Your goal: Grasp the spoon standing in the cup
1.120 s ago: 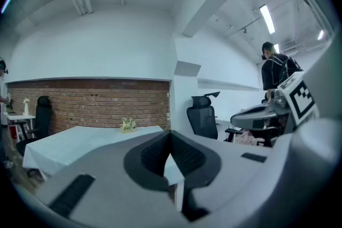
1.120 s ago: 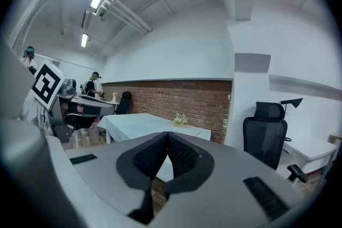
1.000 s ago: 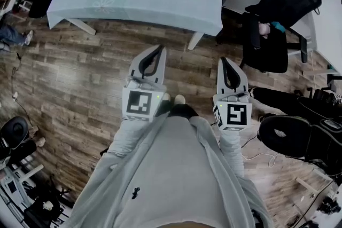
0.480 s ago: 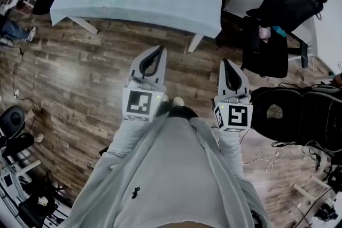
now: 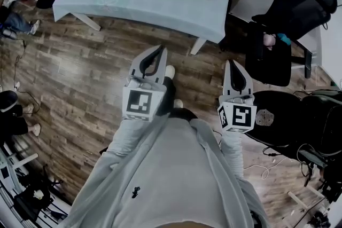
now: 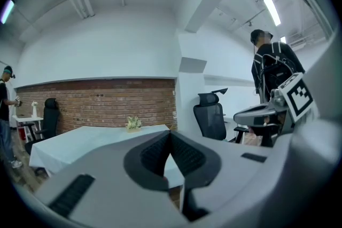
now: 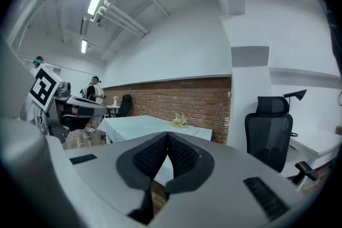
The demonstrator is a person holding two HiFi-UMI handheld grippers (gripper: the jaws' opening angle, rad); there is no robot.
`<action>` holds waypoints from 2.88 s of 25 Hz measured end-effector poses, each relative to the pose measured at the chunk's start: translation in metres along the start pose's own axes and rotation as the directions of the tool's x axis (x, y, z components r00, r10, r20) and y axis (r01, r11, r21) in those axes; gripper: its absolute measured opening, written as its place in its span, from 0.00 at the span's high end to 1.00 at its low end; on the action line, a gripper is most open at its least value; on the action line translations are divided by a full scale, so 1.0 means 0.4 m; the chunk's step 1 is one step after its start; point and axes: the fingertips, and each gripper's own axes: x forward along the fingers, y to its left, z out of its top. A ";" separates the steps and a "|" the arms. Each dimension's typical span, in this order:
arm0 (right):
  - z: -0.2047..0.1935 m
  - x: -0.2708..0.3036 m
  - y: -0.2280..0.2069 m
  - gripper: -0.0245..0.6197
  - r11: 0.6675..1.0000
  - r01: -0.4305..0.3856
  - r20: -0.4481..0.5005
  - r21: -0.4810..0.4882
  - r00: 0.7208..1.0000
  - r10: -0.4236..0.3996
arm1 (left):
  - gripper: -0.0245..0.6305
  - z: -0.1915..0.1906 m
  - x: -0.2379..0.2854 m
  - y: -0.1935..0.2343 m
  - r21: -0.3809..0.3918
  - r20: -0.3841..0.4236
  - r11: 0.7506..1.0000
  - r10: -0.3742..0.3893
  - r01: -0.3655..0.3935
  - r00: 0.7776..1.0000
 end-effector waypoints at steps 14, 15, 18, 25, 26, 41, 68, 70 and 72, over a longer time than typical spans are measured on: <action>0.030 0.363 -0.150 0.94 0.997 0.084 -0.038 0.000 0.996 -0.083 | 0.94 0.020 0.372 0.237 -0.007 0.004 0.999 -0.038 0.038 0.999; 0.034 0.389 -0.160 0.94 0.996 0.093 -0.039 0.001 0.995 -0.093 | 0.93 0.024 0.397 0.252 -0.006 0.005 0.999 -0.046 0.046 0.999; 0.042 0.455 -0.175 0.94 0.993 0.121 -0.048 0.007 0.992 -0.120 | 0.94 0.027 0.455 0.299 -0.006 0.004 0.998 -0.067 0.067 0.998; 0.043 0.569 -0.179 0.94 0.987 0.159 -0.067 0.025 0.985 -0.157 | 0.93 0.011 0.550 0.376 -0.031 -0.020 0.994 -0.105 0.104 0.994; 0.042 0.581 -0.179 0.94 0.986 0.166 -0.072 0.027 0.984 -0.163 | 0.94 0.009 0.561 0.385 -0.031 -0.020 0.993 -0.112 0.111 0.994; 0.001 0.708 -0.251 0.94 0.986 0.162 -0.145 0.043 0.977 -0.154 | 0.94 -0.022 0.710 0.419 -0.037 -0.055 0.991 -0.134 0.132 0.989; 0.047 1.040 -0.509 0.94 0.998 -0.024 -0.079 0.055 0.997 0.028 | 0.93 0.098 1.069 0.434 -0.019 -0.026 1.000 -0.004 0.004 1.000; 0.049 1.042 -0.512 0.94 0.998 -0.017 -0.078 0.058 0.997 0.021 | 0.94 0.099 1.074 0.438 -0.014 -0.025 1.000 -0.011 0.011 1.000; 0.046 1.045 -0.513 0.94 0.998 -0.012 -0.080 0.060 0.997 0.017 | 0.93 0.098 1.077 0.439 -0.021 -0.027 1.000 -0.012 0.011 1.000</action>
